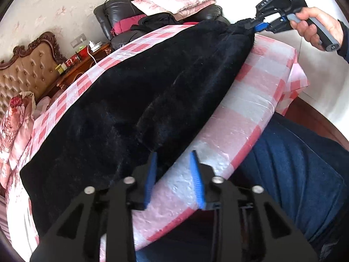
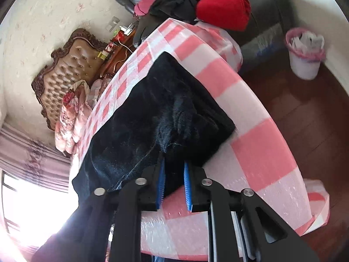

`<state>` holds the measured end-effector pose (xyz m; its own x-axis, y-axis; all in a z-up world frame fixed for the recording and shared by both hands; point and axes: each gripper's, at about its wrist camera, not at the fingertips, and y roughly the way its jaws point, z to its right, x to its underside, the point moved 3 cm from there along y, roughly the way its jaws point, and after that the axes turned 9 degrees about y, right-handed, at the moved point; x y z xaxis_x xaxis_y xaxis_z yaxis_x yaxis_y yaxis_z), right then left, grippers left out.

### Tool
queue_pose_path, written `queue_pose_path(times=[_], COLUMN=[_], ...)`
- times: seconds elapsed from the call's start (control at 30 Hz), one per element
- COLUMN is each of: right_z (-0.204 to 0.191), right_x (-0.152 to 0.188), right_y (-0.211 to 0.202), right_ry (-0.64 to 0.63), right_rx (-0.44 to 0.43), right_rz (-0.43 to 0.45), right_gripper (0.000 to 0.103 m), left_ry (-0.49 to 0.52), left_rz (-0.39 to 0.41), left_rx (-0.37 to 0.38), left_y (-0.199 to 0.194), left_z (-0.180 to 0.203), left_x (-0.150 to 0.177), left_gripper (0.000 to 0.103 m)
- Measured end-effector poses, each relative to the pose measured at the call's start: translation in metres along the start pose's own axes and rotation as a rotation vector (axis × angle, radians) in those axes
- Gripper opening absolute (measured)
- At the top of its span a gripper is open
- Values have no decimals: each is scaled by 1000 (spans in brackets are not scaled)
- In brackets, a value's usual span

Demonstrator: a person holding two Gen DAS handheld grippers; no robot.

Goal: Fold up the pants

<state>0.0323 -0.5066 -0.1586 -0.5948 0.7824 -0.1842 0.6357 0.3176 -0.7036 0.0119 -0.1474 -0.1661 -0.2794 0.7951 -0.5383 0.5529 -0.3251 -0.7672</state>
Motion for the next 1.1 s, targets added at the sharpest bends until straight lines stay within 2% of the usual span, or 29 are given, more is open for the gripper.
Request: queue_pose_path(times=[0.07, 0.1, 0.13, 0.2, 0.27, 0.3, 0.37, 0.4, 0.43, 0.5, 0.57, 0.67, 0.7, 0.73, 0.83, 0.87, 0.97, 1.1], right_z=[5, 10, 15, 25, 30, 29, 24, 20, 18, 13, 10, 6, 5, 4, 4, 4, 5, 7], right_x=[1, 2, 1, 0, 0, -1, -3, -5, -7, -12, -17, -22, -22, -23, -20, -19, -9, 7], right_y=[-6, -13, -20, -28, -27, -25, -21, -18, -16, -9, -3, 5, 7, 9, 5, 1, -12, -27], right_ry=[22, 45, 63, 96, 106, 99, 73, 52, 35, 4, -20, -48, -59, -68, -47, -43, -25, -19], right_rx=[-27, -29, -17, -10, -7, 4, 12, 18, 31, 51, 56, 76, 89, 101, 100, 96, 95, 114], right_rz=[7, 27, 52, 79, 69, 62, 66, 69, 73, 76, 85, 100, 104, 104, 119, 127, 147, 164], right_gripper=[23, 33, 38, 40, 41, 45, 56, 67, 72, 72, 72, 71, 64, 52, 39, 38, 36, 36], left_ry=[-11, -21, -29, -45, -68, -85, -136, -169, -233, -391, -620, -1011, -1094, -1197, -1352, -1398, -1507, -1613], left_rz=[6, 8, 11, 23, 39, 47, 71, 86, 111, 160, 221, 297, 317, 346, 379, 390, 458, 514], left_rx=[-12, -12, -10, -7, 5, 9, 10, 14, 35, 106, 211, 294, 296, 285, 211, 204, 213, 259], left_y=[0, 0, 0, -1, -4, -5, -10, -15, -22, -39, -57, -79, -85, -94, -114, -117, -119, -111], left_z=[2, 2, 2, 2, 3, 2, -2, -6, -11, -24, -45, -84, -93, -105, -123, -128, -143, -161], left_x=[1, 2, 2, 1, 1, 1, 0, 1, 4, 17, 45, 117, 137, 167, 225, 239, 268, 284], left_gripper=[39, 41, 43, 50, 52, 54, 55, 55, 55, 55, 55, 55, 55, 55, 55, 55, 55, 54])
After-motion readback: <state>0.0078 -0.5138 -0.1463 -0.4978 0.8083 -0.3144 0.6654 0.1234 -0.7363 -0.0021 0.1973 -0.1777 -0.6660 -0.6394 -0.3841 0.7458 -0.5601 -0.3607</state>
